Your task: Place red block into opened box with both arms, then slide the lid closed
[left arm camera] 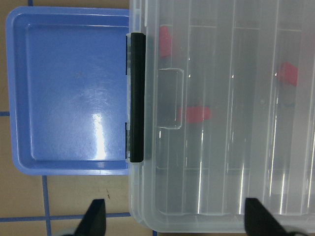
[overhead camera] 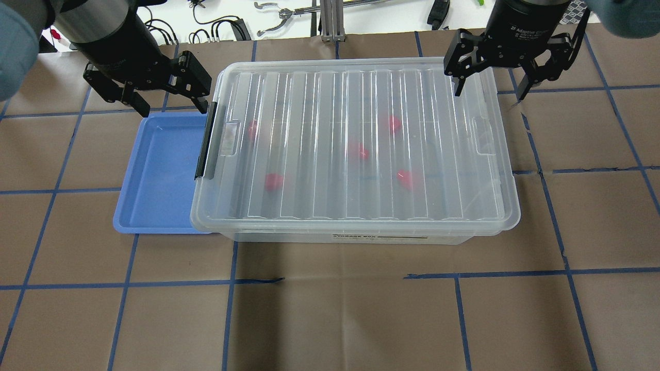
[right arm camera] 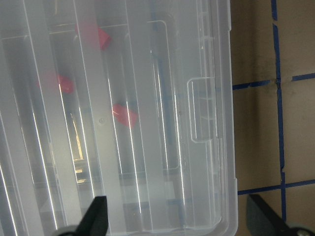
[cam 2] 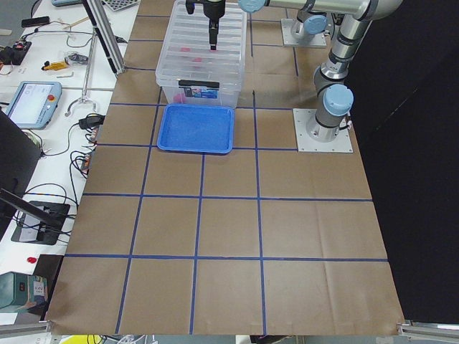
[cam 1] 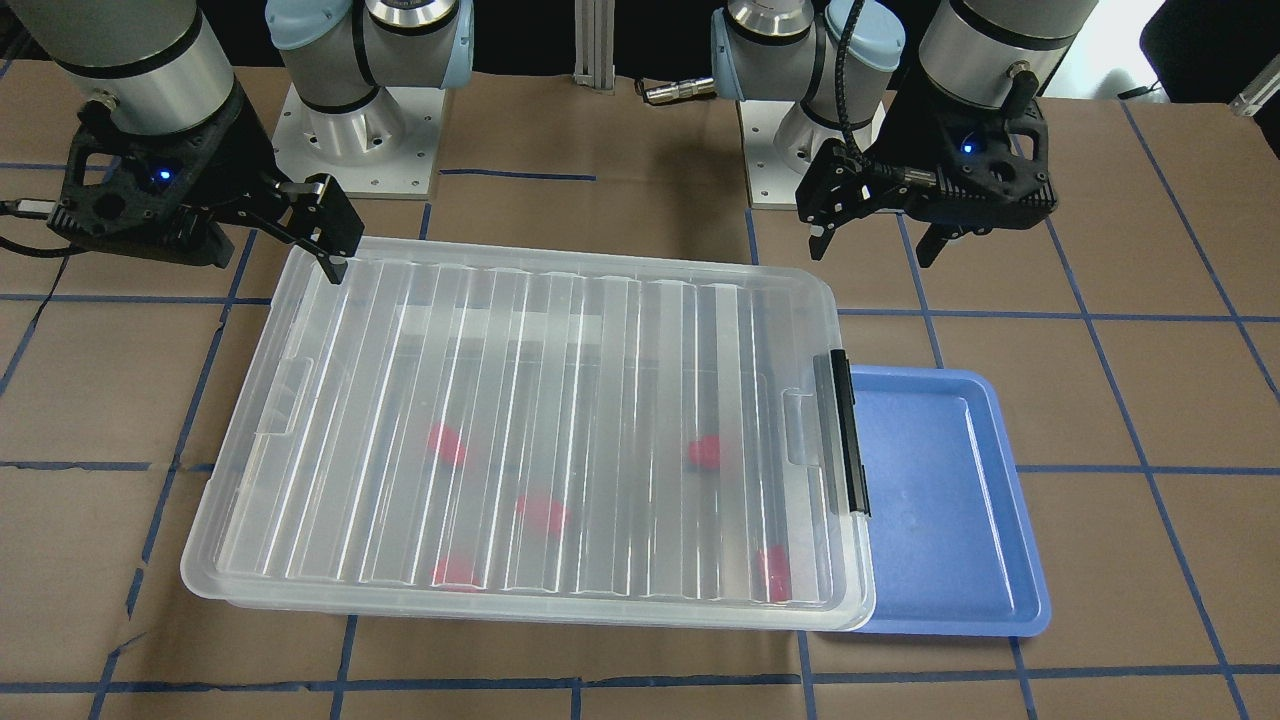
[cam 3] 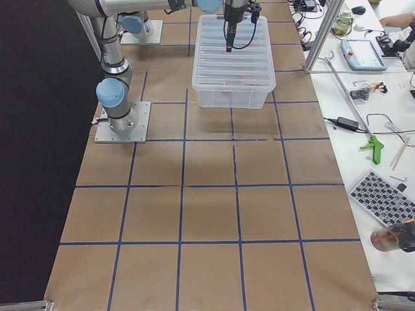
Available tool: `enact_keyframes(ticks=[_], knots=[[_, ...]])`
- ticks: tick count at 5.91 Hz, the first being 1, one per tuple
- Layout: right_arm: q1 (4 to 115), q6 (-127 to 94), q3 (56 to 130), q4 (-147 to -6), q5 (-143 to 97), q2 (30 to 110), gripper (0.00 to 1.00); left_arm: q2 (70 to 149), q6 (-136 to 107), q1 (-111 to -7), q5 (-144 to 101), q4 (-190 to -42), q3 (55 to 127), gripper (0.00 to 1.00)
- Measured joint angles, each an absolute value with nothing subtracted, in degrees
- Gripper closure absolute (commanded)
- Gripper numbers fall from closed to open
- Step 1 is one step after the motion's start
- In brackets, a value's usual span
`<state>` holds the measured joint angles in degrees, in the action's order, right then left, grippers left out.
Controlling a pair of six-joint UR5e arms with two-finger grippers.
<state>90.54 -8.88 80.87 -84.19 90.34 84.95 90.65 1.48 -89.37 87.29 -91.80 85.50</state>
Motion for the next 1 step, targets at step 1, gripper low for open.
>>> enact_keyframes(ticks=[1], knots=[[90.6,-8.9,81.0,-84.2,90.3,85.1,0.00,90.7,1.5,-89.4,87.3,-91.8,85.5,0.02]])
